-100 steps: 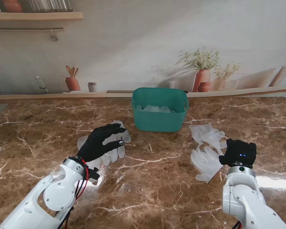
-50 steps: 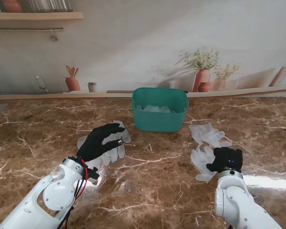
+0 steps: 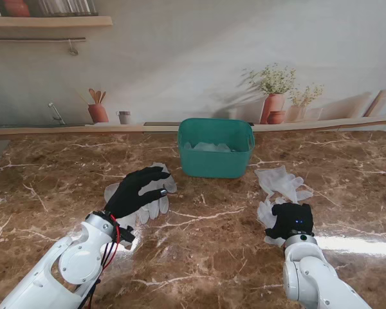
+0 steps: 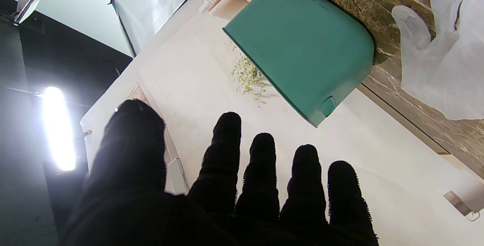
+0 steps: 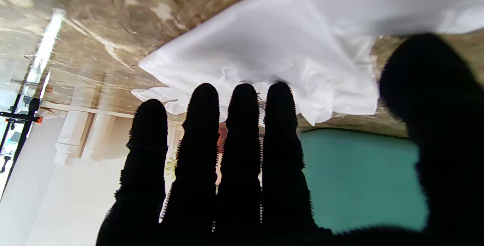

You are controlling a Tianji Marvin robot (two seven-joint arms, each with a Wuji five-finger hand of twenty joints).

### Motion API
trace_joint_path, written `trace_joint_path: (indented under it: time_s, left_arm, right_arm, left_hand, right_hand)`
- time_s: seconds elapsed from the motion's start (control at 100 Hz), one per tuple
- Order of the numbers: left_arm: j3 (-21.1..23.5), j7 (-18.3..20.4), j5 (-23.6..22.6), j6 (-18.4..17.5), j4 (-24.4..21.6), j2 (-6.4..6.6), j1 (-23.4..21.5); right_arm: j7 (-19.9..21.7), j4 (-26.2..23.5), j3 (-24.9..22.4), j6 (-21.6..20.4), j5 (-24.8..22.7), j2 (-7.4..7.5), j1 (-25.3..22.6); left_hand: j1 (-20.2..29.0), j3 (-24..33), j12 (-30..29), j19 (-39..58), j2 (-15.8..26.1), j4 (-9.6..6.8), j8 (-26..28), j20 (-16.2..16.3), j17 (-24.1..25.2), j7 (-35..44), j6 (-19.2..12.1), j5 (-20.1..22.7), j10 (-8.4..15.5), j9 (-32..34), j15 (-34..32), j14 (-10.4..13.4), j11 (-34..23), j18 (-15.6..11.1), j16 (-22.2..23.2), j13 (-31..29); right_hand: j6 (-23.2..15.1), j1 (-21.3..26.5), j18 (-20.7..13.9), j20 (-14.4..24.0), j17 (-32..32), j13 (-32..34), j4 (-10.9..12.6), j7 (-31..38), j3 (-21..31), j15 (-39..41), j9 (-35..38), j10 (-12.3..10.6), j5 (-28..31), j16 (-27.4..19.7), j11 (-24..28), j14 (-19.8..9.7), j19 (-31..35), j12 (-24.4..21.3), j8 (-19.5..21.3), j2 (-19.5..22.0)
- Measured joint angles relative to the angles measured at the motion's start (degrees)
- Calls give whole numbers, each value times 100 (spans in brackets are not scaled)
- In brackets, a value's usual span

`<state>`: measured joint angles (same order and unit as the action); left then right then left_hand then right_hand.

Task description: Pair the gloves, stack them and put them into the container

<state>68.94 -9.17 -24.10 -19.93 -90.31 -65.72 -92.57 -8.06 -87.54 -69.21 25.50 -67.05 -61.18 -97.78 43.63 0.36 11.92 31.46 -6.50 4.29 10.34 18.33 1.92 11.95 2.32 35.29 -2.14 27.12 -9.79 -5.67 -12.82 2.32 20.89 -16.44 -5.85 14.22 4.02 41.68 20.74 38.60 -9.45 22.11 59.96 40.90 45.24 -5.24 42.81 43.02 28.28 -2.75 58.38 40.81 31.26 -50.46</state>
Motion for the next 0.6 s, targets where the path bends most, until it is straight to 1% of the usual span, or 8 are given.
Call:
trace_joint_path:
  time_s: [0.07, 0.14, 0.18, 0.19, 0.23, 0.3, 0.41, 0.6]
  left_arm:
    - [-2, 4, 3, -3, 1, 0, 2]
    - [-6, 7, 4, -5, 1, 0, 3]
    - [-8, 7, 4, -7, 1, 0, 3]
    - [-8, 7, 4, -8, 1, 0, 3]
    - [-9, 7, 4, -10, 2, 0, 4]
    - [-13, 6, 4, -11, 3, 0, 6]
    - [-24, 10, 28, -11, 5, 0, 11]
    - [-41, 22, 32, -20, 20, 0, 25]
  right_arm:
    - [46, 1, 49, -16, -169, 26, 12]
    - [3, 32, 125, -21, -243, 52, 59]
    - [-140, 92, 172, -26, -242, 55, 102]
    - [-195, 114, 183, -29, -240, 55, 113]
    - [-430, 205, 217, -53, -203, 49, 144]
    - [-626, 282, 218, -83, -79, 28, 156]
    - [-522, 279, 192, -89, -94, 8, 150]
    - [-653, 275, 132, -97, -86, -10, 128]
  left_hand:
    - [0, 0, 0, -3, 0, 0, 0, 0, 0, 0, 0, 0, 0, 0, 0, 0, 0, 0, 0, 0]
    - [0, 0, 0, -5, 0, 0, 0, 0, 0, 0, 1, 0, 0, 0, 0, 0, 0, 0, 0, 0]
    - [0, 0, 0, -6, 0, 0, 0, 0, 0, 0, 1, 0, 0, 0, 0, 0, 0, 0, 0, 0]
    - [0, 0, 0, -5, 0, 0, 0, 0, 0, 0, 1, 0, 0, 0, 0, 0, 0, 0, 0, 0]
    - [0, 0, 0, -7, 0, 0, 0, 0, 0, 0, 1, 0, 0, 0, 0, 0, 0, 0, -1, 0]
    - [0, 0, 0, -14, 0, 0, 0, 0, 0, 0, 1, 0, 0, 0, 0, 1, 0, 0, -1, 0]
    - [0, 0, 0, -75, 0, 0, 0, 0, 0, 0, 1, 0, 0, 0, 0, 1, 0, 0, -1, 0]
    - [33, 0, 0, -84, 106, 0, 0, 1, 0, 0, 1, 1, 0, 0, 0, 1, 0, 0, -2, 0]
  right_hand:
    - [26, 33, 11, 79, 16, 7, 0, -7, 146, -2, 175, -9, 74, 0, -5, 0, -101, 0, -50, -153]
    - [10, 480, 13, 178, 107, 36, -8, 63, 171, -2, 480, -47, 296, 0, -6, -3, -101, 0, -54, 41]
    - [-371, 788, 13, 190, 166, 201, -287, 936, 141, 38, 695, -95, 468, -1, -6, -8, -95, -28, -454, 227]
    - [-662, 910, 13, 195, 194, 209, -405, 1449, 133, 14, 777, -141, 584, -1, -6, -10, -95, -52, -708, 303]
    - [-948, 1074, 4, 248, 233, 255, -519, 2228, 110, 58, 897, -183, 576, -1, 2, -54, -48, -41, -1160, 472]
    - [-1093, 1126, 4, 252, 337, 387, -525, 2880, 235, 135, 1180, -216, 886, -1, -12, -62, 25, 363, -1414, 717]
    - [-1141, 1331, 3, 255, 445, 514, -527, 3121, 317, 195, 1412, -231, 1044, -2, -9, -66, 169, 512, -1428, 843]
    - [-1054, 1334, -3, 255, 507, 620, -556, 3135, 317, 277, 1476, -233, 1027, -2, -5, -109, 326, 736, -784, 1072]
